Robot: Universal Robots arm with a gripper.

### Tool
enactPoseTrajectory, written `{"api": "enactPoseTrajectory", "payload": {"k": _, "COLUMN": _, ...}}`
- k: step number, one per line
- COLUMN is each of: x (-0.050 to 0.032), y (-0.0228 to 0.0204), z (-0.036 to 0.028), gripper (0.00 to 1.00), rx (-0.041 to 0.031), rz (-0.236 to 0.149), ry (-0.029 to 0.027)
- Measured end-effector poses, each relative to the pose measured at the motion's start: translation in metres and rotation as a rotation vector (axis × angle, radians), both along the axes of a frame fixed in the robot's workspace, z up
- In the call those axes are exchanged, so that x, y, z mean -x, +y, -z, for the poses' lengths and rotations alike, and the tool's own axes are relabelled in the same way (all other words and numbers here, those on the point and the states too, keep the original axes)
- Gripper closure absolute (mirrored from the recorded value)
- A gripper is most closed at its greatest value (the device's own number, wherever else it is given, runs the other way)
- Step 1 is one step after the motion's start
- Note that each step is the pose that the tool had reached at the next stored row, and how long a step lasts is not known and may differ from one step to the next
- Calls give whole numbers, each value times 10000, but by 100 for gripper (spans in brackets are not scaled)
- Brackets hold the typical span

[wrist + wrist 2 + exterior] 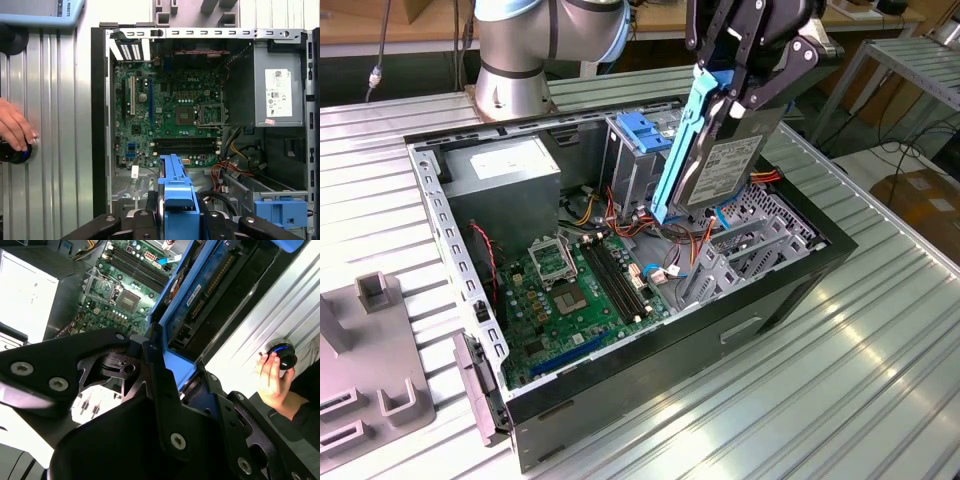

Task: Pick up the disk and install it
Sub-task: 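Insert the disk into the insertion slot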

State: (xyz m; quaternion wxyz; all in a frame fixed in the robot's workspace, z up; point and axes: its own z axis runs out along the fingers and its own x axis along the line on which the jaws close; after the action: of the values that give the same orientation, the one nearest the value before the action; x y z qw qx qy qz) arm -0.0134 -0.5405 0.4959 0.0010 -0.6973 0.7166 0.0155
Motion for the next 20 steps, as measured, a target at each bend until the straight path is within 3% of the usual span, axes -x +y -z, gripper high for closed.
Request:
{"api": "enactPoseTrajectory", "payload": {"k": 4, "x": -51, "y": -34, "z": 12, "gripper": 63, "rx": 6, "rz": 4, "ry": 1}}
{"api": "enactPoseTrajectory", "payload": {"k": 11, "x": -165, "y": -49, "z": 29, "gripper": 63, "rx": 24, "rz": 4, "ry": 0}}
{"api": "enactPoseTrajectory", "payload": {"k": 20, "x": -173, "y": -49, "z": 30, "gripper": 63, "rx": 23, "rz": 4, "ry": 1}}
